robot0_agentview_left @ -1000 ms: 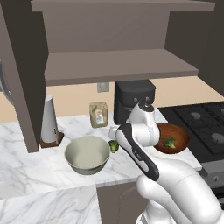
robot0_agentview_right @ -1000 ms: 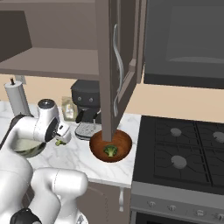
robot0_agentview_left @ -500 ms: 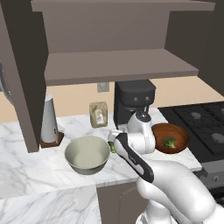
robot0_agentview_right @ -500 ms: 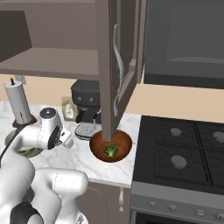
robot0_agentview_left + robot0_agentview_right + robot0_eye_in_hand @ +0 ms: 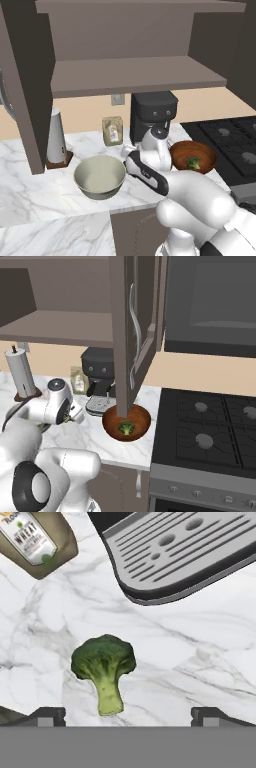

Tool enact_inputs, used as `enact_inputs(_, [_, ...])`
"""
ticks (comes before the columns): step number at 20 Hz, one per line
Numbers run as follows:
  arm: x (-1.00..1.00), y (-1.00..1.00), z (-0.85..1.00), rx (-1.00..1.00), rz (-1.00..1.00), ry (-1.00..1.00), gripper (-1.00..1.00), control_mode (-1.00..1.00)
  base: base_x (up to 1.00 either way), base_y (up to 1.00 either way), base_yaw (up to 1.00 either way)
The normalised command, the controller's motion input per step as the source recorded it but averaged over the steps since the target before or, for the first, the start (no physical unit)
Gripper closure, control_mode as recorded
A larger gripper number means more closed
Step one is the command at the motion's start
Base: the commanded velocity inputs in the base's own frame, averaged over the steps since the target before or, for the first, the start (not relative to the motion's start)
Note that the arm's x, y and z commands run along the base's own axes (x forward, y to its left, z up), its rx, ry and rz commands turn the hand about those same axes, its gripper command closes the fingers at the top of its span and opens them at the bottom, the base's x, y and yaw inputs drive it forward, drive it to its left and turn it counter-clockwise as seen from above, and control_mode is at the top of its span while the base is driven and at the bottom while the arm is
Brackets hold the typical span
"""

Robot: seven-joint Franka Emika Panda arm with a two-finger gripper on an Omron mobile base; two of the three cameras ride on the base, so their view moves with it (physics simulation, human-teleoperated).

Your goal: Pick both bowls and place them on the counter. Then place the broccoli in one bowl and place the broccoli in the other bowl.

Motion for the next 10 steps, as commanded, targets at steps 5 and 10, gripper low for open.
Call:
enact_inputs(5, [0.1, 0.12, -0.07, 0.04, -0.01, 0.0, -1.0, -1.0, 0.0, 0.0, 0.0])
enact_inputs(10, [0.17, 0.14, -0.14, 0.0, -0.03, 0.0, -1.0, -1.0, 0.0, 0.0, 0.0])
